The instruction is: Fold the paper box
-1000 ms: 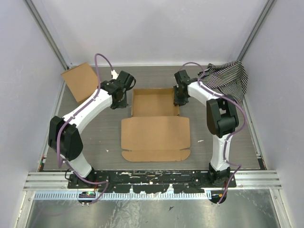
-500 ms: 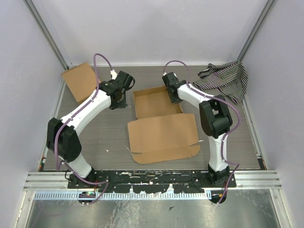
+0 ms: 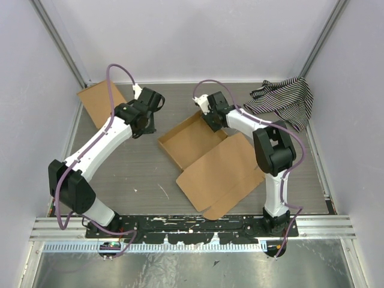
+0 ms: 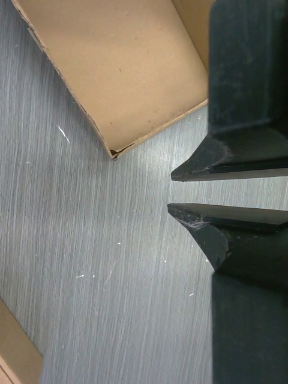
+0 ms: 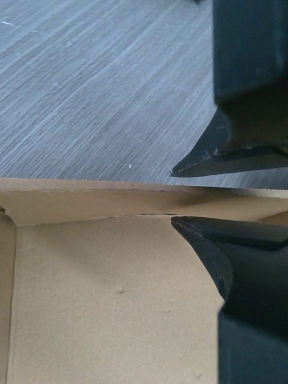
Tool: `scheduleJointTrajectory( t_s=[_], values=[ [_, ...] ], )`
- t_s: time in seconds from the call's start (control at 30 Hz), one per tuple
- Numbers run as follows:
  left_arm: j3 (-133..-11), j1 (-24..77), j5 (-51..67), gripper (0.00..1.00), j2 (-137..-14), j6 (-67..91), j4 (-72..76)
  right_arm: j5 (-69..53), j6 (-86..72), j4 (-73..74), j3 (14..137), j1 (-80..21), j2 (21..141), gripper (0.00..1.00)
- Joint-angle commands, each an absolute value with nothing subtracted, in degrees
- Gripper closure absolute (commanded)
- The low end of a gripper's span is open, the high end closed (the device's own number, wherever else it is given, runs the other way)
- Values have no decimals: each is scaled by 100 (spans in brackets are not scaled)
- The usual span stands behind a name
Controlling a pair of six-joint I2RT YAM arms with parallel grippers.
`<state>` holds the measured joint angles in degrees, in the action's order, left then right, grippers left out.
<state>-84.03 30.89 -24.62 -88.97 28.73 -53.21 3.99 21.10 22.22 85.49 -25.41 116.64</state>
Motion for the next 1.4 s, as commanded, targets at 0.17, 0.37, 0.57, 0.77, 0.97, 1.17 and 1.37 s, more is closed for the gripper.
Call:
scheduleJointTrajectory(
  t_s=[0.17, 0.37, 0.57, 0.77, 0.97, 1.17, 1.37],
  values=[
    [-8710, 2932, -2609, 68, -9000, 2691, -5116, 405, 2080, 1203, 8428, -2576, 10876, 54],
    [-9959, 2650, -1479, 58, -10307, 1989, -4818, 1004, 972, 1164, 8165, -2524, 10016, 55],
    [-11525, 2647, -59, 55, -11931, 1414, -4977, 589, -21, 1244, 7266, -2410, 8962, 55],
    [-11636, 2648, 501, 52, -12495, 1408, -4755, 469, -329, 1510, 6591, -2401, 8212, 57],
    [-11295, 2678, 889, 48, -12580, 1599, -4278, 718, -415, 1678, 6300, -2387, 7798, 58],
    [-11554, 2715, 949, 48, -12983, 1625, -4490, 776, -395, 1818, 6319, -2362, 7738, 58],
    [-11660, 2751, 782, 49, -13252, 1662, -4656, 815, -443, 1871, 6449, -2334, 7812, 58]
  ],
)
